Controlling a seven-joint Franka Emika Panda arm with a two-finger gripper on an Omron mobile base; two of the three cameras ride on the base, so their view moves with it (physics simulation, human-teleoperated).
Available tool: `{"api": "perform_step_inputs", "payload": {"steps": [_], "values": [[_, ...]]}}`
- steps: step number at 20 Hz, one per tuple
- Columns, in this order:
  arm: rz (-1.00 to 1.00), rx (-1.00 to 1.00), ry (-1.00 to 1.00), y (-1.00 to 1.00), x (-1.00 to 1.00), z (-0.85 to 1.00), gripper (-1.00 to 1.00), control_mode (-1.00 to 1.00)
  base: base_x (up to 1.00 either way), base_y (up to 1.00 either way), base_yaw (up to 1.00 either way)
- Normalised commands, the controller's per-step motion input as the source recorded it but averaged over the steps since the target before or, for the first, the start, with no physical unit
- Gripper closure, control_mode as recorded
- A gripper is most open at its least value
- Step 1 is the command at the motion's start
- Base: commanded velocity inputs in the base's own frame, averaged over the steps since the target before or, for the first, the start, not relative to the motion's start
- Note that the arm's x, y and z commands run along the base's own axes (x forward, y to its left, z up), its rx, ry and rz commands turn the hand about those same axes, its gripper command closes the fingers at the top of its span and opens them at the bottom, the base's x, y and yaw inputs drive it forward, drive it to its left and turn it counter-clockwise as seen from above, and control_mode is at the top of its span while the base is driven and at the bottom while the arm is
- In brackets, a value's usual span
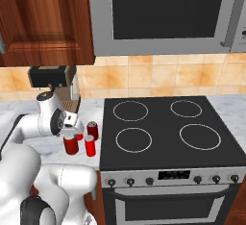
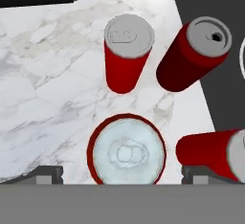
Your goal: Four empty soda cans are scattered around the kitchen. Gather all the cans and cluster them next to the stove for recycling.
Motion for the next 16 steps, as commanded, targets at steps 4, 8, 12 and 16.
{"api": "perform_step_inputs", "payload": {"steps": [4,8,12,16], "values": [[0.06,0.00,0.00,0.00,-0.81,0.34,-1.00,-1.00,0.00,0.00,0.00],[0.08,0.00,0.00,0.00,-0.79,0.28,-1.00,-1.00,0.00,0.00,0.00],[0.07,0.00,0.00,-0.02,-0.91,0.19,-1.00,-1.00,0.00,0.00,0.00],[0.04,0.00,-0.07,-0.14,-0.98,0.17,-1.00,-1.00,0.00,0.00,0.00]]}}
